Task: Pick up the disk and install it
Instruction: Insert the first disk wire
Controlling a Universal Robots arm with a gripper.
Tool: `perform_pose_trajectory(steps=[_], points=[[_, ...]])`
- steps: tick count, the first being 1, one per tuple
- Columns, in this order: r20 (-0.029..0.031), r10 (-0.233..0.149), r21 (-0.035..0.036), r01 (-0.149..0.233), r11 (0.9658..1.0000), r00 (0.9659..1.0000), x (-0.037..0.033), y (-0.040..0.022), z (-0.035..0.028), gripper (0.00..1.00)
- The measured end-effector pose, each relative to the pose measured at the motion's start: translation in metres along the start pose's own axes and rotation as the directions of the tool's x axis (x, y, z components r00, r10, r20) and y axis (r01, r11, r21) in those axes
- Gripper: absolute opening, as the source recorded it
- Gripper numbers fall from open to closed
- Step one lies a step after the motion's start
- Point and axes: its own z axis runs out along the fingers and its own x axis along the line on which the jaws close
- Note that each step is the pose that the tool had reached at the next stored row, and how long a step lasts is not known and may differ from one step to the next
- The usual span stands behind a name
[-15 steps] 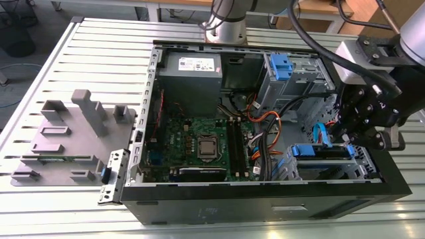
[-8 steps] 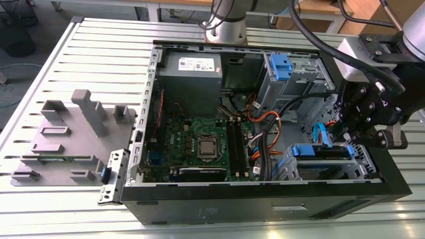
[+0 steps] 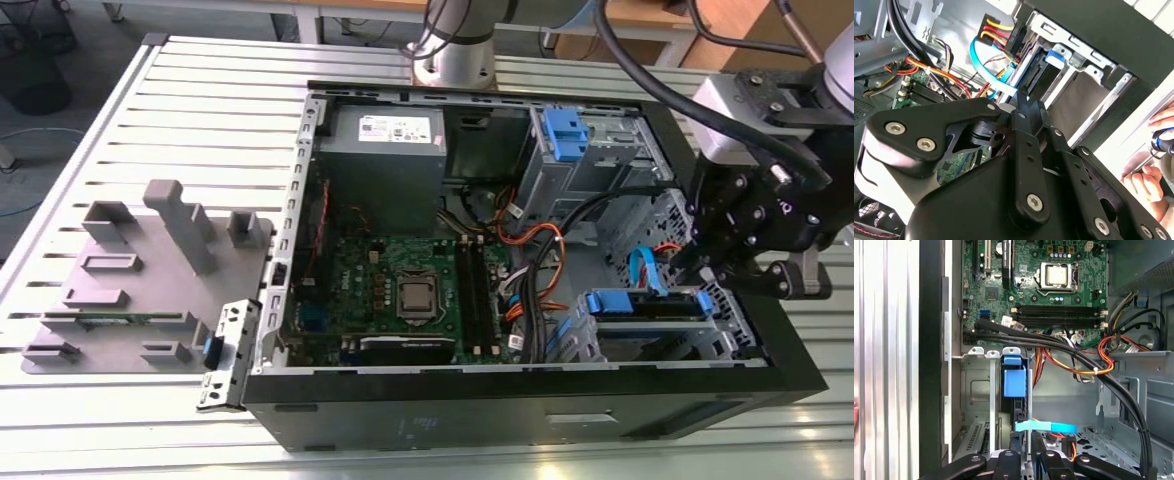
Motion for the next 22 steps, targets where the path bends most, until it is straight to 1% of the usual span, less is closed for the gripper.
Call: perform_pose_trajectory(steps=[3,9,10,11,18,22], points=[[0.0,0.0,0.0,0.0,1.0,1.0,-0.0001,-0.0037,0.0,0.24],[0.0,0.0,-0.0002,0.0,1.0,1.0,0.0,-0.0038,0.0001,0.24],[0.0,0.0,-0.0052,0.0,1.0,1.0,0.0,-0.004,0.0001,0.24],[-0.0001,0.001,-0.0143,-0.001,0.9999,1.0,0.0,-0.0041,0.0002,0.24],[-0.0002,0.001,-0.0151,-0.001,0.9999,1.0,-0.0001,-0.0042,0.0001,0.24],[-0.0003,0.001,-0.0192,-0.001,0.9998,1.0,-0.0002,-0.0075,0.0003,0.24]])
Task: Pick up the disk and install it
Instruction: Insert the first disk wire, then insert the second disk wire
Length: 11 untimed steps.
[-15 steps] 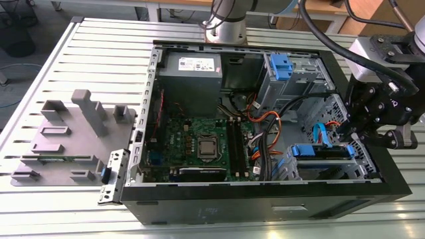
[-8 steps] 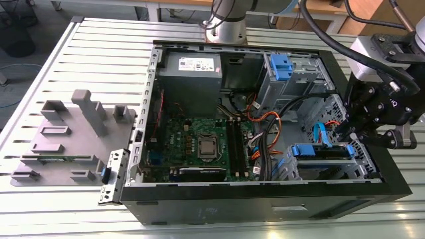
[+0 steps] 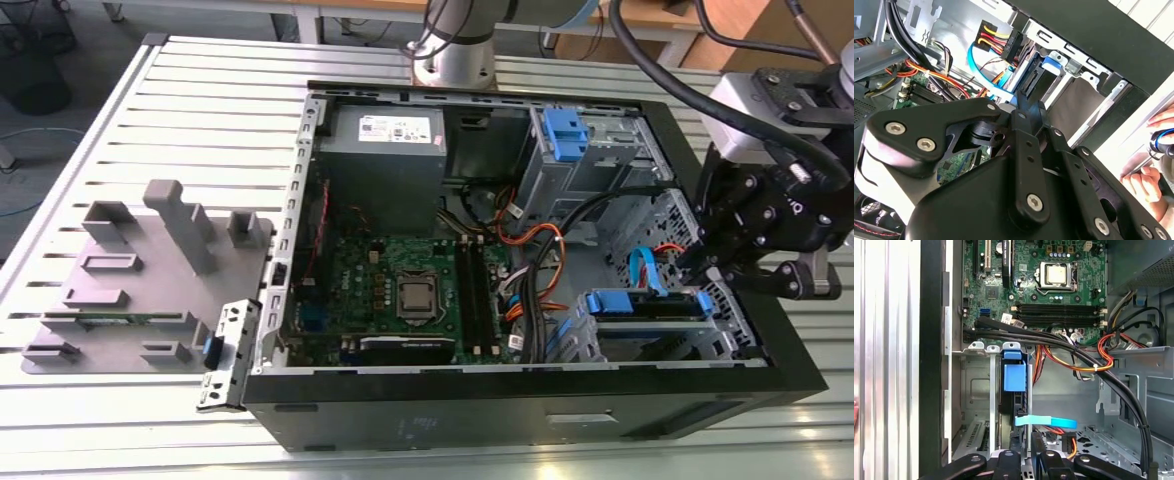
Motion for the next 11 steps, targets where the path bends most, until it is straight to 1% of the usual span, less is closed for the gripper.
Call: perform_pose_trajectory(steps=[11], points=[[0.0,0.0,-0.0002,0.0,1.0,1.0,0.0001,-0.0008,0.0,0.24]])
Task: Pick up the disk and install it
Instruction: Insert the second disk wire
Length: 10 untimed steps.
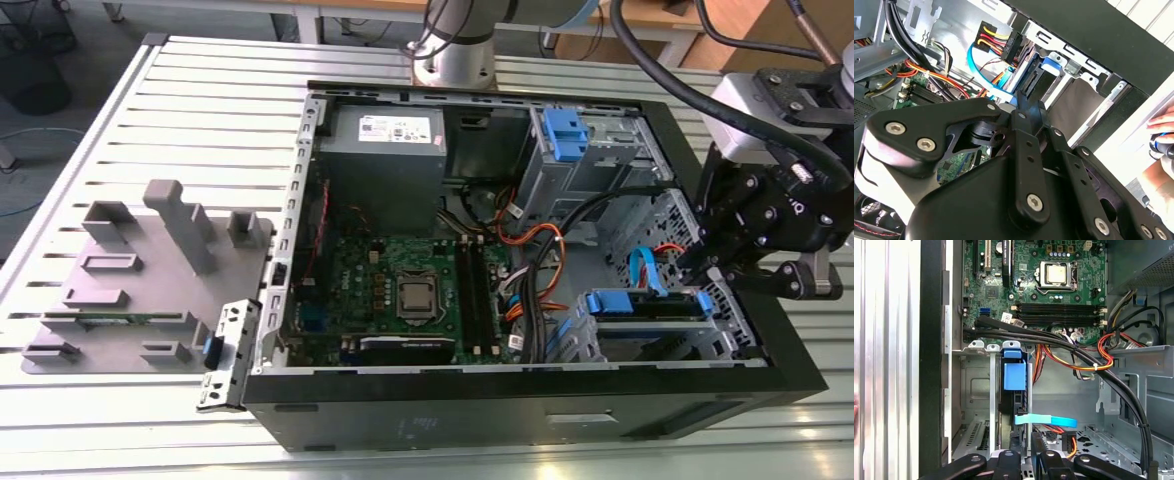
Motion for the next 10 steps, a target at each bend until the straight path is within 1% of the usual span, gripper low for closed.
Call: perform_pose_trajectory(steps=[3,4,6,8,10], points=[[0.0,0.0,0.0,0.0,1.0,1.0,0.0,0.0,0.0,0.25],[-0.0001,0.0,0.0,0.0,1.0,1.0,0.0,0.0,0.0,0.31],[0.0,0.0,0.0,0.0,1.0,1.0,-0.0005,-0.0001,0.0005,0.31],[-0.0001,0.0,0.0,0.0,1.0,1.0,-0.0031,0.0,0.0023,0.31],[-0.0001,0.0,0.0,0.0,1.0,1.0,-0.008,0.0,0.0043,0.31]])
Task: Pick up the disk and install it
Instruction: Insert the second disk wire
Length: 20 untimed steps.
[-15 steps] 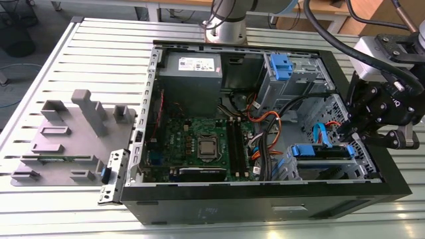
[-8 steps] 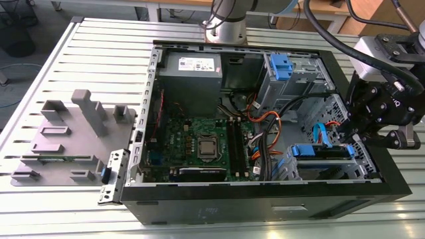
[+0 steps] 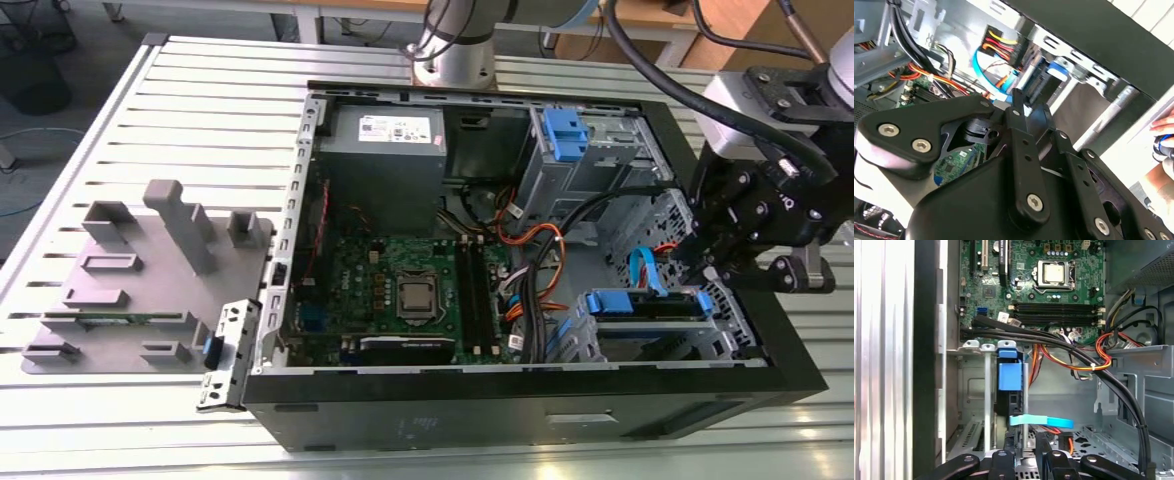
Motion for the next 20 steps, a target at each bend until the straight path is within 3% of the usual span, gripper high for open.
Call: perform_pose_trajectory(steps=[2,5,15,20], points=[[0.0,0.0,0.0,0.0,1.0,1.0,-0.0069,0.0001,0.0018,0.31],[0.0002,0.0,0.0,0.0,1.0,1.0,-0.0116,-0.0003,0.0039,0.31],[0.0002,0.0,-0.003,0.0,1.0,1.0,-0.0166,-0.0055,0.0125,0.31],[0.0001,0.0,-0.009,0.0,1.0,1.0,-0.0177,-0.0115,0.0135,0.31]])
